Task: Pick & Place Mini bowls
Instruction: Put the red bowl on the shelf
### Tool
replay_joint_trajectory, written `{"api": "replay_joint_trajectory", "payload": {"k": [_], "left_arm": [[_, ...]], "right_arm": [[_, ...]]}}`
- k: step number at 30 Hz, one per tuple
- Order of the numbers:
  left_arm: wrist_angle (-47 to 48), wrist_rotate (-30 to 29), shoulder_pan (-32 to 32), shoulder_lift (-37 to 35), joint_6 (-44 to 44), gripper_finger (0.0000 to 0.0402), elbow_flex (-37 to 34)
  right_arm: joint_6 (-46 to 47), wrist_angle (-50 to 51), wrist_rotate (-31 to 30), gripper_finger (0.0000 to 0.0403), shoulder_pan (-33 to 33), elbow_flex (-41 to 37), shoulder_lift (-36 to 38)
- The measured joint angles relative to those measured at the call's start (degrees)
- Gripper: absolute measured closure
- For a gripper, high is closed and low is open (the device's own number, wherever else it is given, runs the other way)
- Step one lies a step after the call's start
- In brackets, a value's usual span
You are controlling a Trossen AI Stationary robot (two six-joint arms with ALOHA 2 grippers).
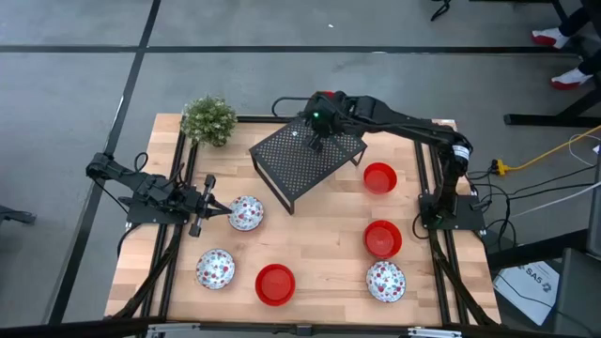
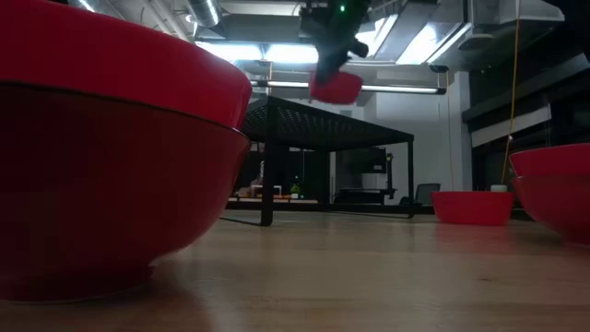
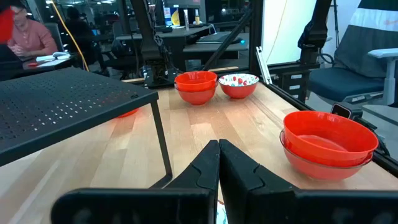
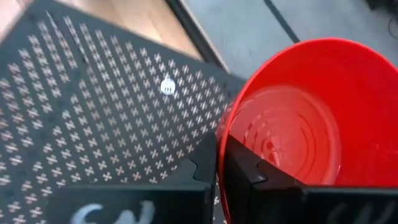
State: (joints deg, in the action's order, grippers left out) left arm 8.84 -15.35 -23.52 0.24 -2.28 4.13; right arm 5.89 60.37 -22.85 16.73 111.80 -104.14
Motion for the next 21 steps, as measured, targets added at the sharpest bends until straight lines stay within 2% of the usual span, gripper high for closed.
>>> {"api": "replay_joint_trajectory", "payload": {"k": [15, 21], "left_arm": [[0.0, 0.0, 0.0, 0.0, 0.0, 0.0398, 0.0], [0.0, 0.0, 0.0, 0.0, 0.0, 0.0398, 0.0]], "right_arm": [[0.0, -4.8, 0.6, 0.0383, 0.0, -11.4, 0.0], [0.1, -5.4, 0.6, 0.0382, 0.0, -13.4, 0.0]]}}
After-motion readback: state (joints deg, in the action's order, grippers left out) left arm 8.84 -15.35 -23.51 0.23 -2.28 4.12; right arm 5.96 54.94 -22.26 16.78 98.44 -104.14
